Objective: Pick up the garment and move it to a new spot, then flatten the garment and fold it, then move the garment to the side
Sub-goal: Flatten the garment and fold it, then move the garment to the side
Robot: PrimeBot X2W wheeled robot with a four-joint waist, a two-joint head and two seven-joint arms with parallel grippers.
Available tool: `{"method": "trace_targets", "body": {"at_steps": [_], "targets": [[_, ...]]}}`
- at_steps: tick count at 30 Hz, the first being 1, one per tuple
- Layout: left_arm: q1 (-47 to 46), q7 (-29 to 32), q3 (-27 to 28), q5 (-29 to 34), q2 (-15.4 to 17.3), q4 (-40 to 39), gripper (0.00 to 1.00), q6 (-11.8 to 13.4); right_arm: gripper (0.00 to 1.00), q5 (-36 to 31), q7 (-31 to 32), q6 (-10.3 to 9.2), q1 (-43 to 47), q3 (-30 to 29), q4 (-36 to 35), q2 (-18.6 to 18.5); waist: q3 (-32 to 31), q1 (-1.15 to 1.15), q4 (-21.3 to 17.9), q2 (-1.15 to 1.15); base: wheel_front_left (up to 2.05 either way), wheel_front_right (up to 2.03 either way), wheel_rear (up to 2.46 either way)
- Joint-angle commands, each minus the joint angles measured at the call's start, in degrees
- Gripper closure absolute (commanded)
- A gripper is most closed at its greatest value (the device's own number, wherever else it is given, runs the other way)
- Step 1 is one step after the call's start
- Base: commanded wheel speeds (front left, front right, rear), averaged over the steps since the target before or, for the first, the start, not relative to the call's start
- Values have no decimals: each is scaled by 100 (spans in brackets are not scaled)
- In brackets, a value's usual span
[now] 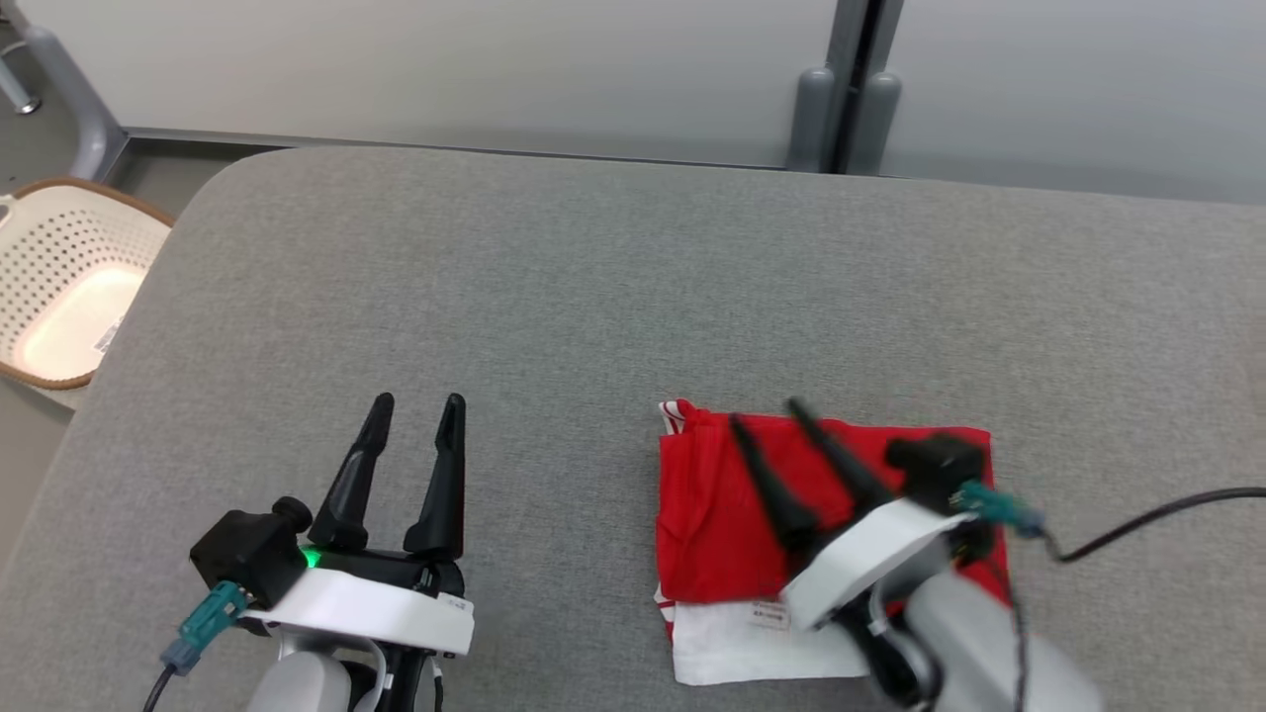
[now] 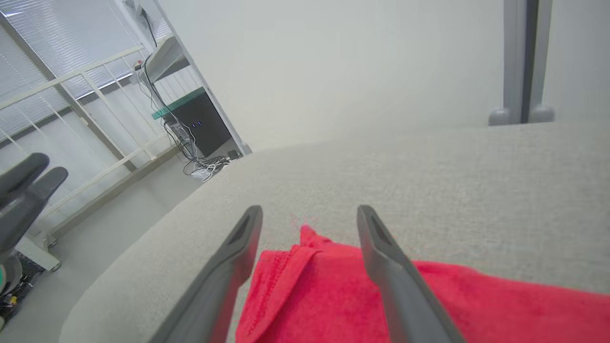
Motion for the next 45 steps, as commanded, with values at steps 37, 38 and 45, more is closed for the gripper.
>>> {"method": "trace_targets", "body": {"at_steps": [37, 38, 45], "targets": [[134, 3, 419, 441, 19, -132, 0, 181, 0, -3683, -42, -1, 1998, -3514, -2330, -96, -14, 0, -559, -1, 0, 0, 0], [131, 3, 386, 425, 17, -116, 0, 169, 0, -3660, -42, -1, 1980, -3506, -2256, -89, 11, 0, -547, -1, 0, 0, 0], [79, 3, 199, 377, 18, -48, 0, 143, 0, -3390, -42, -2, 1833, -3341, -1512, 0, 204, 0, -432, -1, 0, 0, 0]]}}
